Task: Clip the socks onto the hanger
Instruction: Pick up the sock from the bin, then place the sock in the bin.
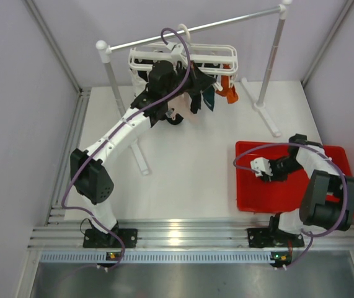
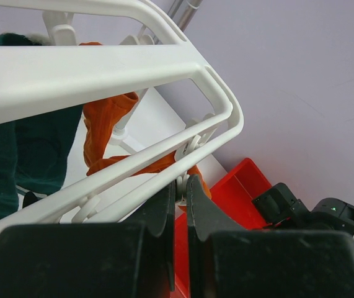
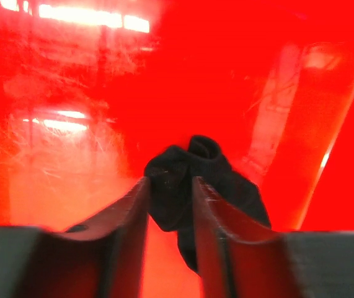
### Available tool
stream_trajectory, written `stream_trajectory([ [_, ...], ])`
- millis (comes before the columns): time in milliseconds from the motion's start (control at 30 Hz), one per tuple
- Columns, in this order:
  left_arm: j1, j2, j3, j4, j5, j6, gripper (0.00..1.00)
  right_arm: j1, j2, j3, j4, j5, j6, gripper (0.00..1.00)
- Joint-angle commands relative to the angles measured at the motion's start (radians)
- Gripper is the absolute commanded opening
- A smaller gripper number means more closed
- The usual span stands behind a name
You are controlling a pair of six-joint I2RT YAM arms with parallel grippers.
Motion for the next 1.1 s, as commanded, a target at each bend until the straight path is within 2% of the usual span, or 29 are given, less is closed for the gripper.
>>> stream_trajectory([
  [0, 0.005, -0.017, 0.003, 0.021, 0.002, -0.003, 0.0, 0.014, 0.02, 0.017, 0.035, 0.017, -0.016, 0.26],
  [33, 0.005, -0.017, 0.003, 0.021, 0.007, -0.001, 0.0, 0.014, 0.017, 0.025, 0.033, 0.02, -0.011, 0.15],
  [100, 0.005, -0.014, 0.003, 0.021, 0.007, -0.003, 0.0, 0.014, 0.011, 0.029, 0.029, 0.023, 0.004, 0.11],
  [133, 0.005, -0.015, 0.002, 0.024, 0.01, -0.006, 0.0, 0.014, 0.007, 0.028, 0.033, 0.024, 0.007, 0.15],
  [200, 0.005, -0.012, 0.0, 0.029, 0.011, -0.014, 0.0, 0.013, -0.009, 0.026, 0.032, 0.015, 0.015, 0.29],
  [233, 0.005, -0.014, -0.002, 0.029, 0.013, -0.015, 0.0, 0.013, -0.019, 0.022, 0.027, 0.012, 0.015, 0.4],
  [267, 0.005, -0.014, -0.002, 0.029, 0.013, -0.015, 0.0, 0.014, -0.023, 0.016, 0.029, 0.009, 0.009, 0.45],
  [400, 0.005, -0.02, -0.005, 0.026, 0.01, -0.007, 0.0, 0.025, -0.023, -0.02, 0.07, 0.043, 0.009, 0.48],
  [500, 0.005, -0.023, -0.011, 0.025, 0.007, -0.006, 0.0, 0.027, 0.013, -0.043, 0.137, 0.072, 0.029, 0.38],
  [533, 0.005, -0.021, -0.012, 0.026, 0.008, -0.006, 0.0, 0.027, 0.029, -0.044, 0.156, 0.075, 0.038, 0.23],
  [633, 0.005, -0.018, -0.011, 0.029, 0.01, -0.007, 0.0, 0.027, 0.03, -0.02, 0.181, 0.063, 0.067, 0.0],
  [700, 0.005, -0.015, -0.006, 0.029, 0.011, -0.009, 0.0, 0.025, 0.005, 0.018, 0.112, -0.006, 0.095, 0.0],
  [733, 0.005, -0.012, -0.003, 0.029, 0.013, -0.009, 0.0, 0.019, -0.03, 0.09, 0.066, -0.047, 0.116, 0.0],
  [800, 0.005, -0.018, -0.003, 0.028, 0.013, -0.007, 0.0, 0.002, -0.05, 0.195, -0.136, -0.188, 0.164, 0.0],
  [833, 0.005, -0.018, -0.005, 0.025, 0.013, -0.006, 0.0, -0.016, -0.056, 0.306, -0.204, -0.23, 0.187, 0.0],
  [867, 0.005, -0.02, -0.006, 0.023, 0.014, -0.004, 0.0, -0.027, -0.053, 0.356, -0.326, -0.264, 0.21, 0.0],
  [900, 0.005, -0.024, -0.009, 0.023, 0.014, -0.003, 0.0, -0.039, -0.049, 0.399, -0.379, -0.298, 0.227, 0.0],
  [1000, 0.005, -0.029, -0.02, 0.023, 0.016, -0.001, 0.0, -0.096, -0.038, 0.463, -0.439, -0.27, 0.253, 0.0],
  [1067, 0.005, -0.031, -0.02, 0.028, 0.017, -0.003, 0.0, -0.156, -0.029, 0.477, -0.485, -0.258, 0.213, 0.0],
])
